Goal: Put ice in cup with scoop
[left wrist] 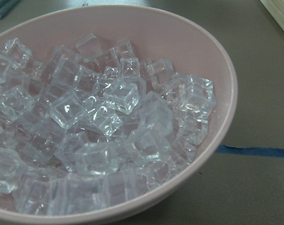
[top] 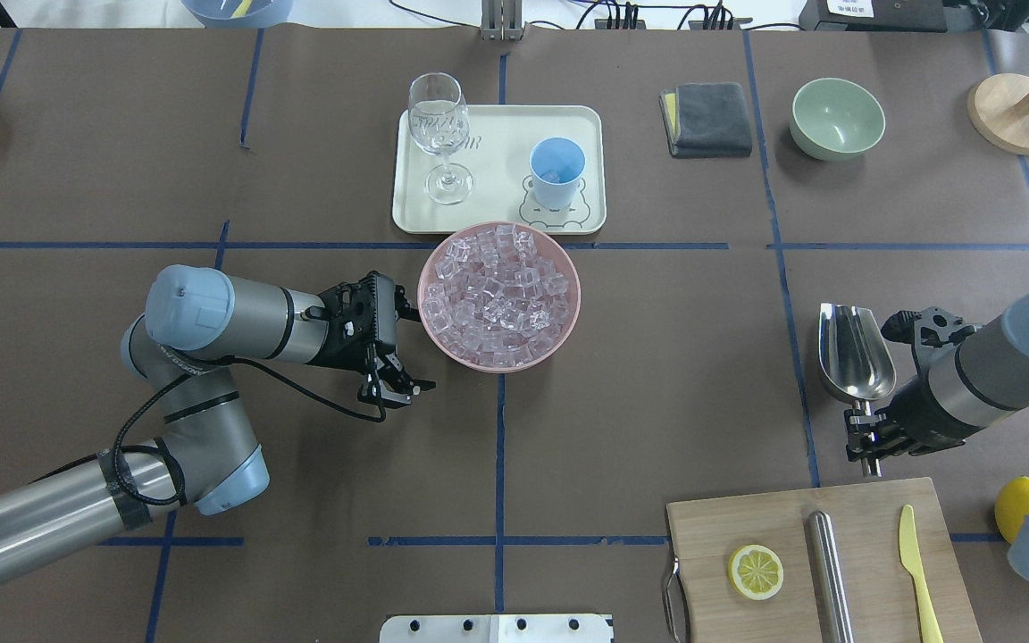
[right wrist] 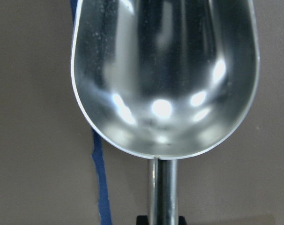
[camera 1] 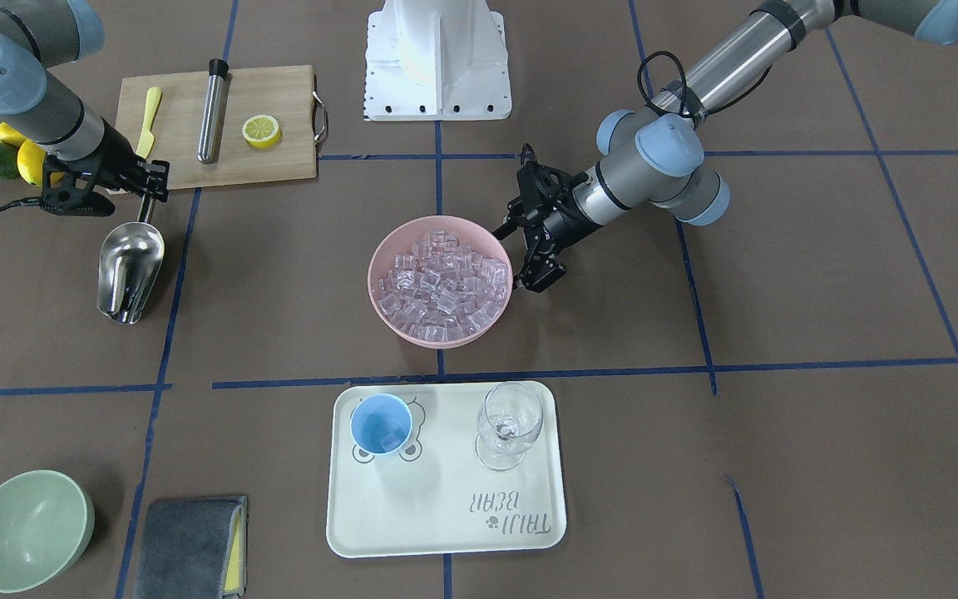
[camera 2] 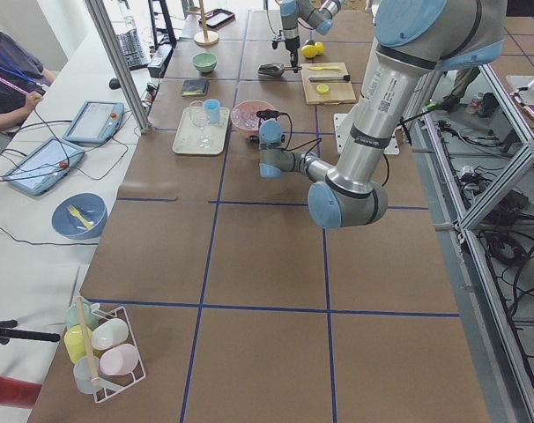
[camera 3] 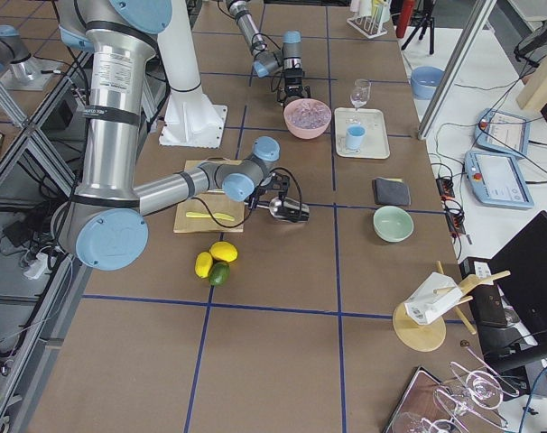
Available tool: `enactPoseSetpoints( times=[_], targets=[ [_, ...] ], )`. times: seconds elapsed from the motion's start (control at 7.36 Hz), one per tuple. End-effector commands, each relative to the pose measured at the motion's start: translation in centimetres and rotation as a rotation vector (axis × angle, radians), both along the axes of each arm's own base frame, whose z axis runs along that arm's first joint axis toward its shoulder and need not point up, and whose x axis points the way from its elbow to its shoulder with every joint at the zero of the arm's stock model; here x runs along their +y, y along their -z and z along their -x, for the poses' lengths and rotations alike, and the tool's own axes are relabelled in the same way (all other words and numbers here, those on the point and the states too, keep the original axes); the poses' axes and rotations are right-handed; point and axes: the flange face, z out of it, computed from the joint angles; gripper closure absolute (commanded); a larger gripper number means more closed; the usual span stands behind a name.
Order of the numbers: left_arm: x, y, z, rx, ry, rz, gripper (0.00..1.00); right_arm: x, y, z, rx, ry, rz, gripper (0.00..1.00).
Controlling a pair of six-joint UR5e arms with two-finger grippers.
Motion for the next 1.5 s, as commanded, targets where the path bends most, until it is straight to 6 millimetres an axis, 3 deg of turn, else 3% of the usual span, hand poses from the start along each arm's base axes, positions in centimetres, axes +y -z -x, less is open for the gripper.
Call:
enactPoseSetpoints(
  times=[0.0,0.14,0.41,0.68,0.82,0.95,1.09,1.36],
  targets=[
    [0.0,0.0,0.0,0.000,0.000,0.000,0.00,0.0,-0.1,0.3,0.002,0.004,0.000,0.33],
    [0.0,0.0,0.0,0.000,0.000,0.000,0.00,0.0,0.0,0.3,-0.001,0.003,-0.001,0.00],
    [0.0,0.0,0.0,0.000,0.000,0.000,0.00,-1.0,1.3,-0.2,-0.021,-0.018,-0.016,0.00],
    [-0.1,-0.1,0.2,0.000,0.003,-0.001,0.00,-4.0,2.5,-4.3,-0.039,-0.108,-0.055,0.00],
    [-0.4,0.1,0.7,0.005,0.011,-0.001,0.00,-6.0,2.4,-7.4,-0.045,-0.093,-0.156,0.00],
    [-1.7,0.3,2.0,0.010,0.035,-0.001,0.00,-8.4,1.8,-12.1,-0.030,-0.051,-0.285,0.00],
    [-3.0,0.6,3.5,0.016,0.060,-0.005,0.00,-9.6,0.9,-15.4,0.007,0.001,-0.347,0.00],
    [-5.1,-1.8,7.6,-0.008,0.118,0.008,0.00,-10.9,-1.4,-21.9,0.062,0.074,-0.432,0.00]
  ],
)
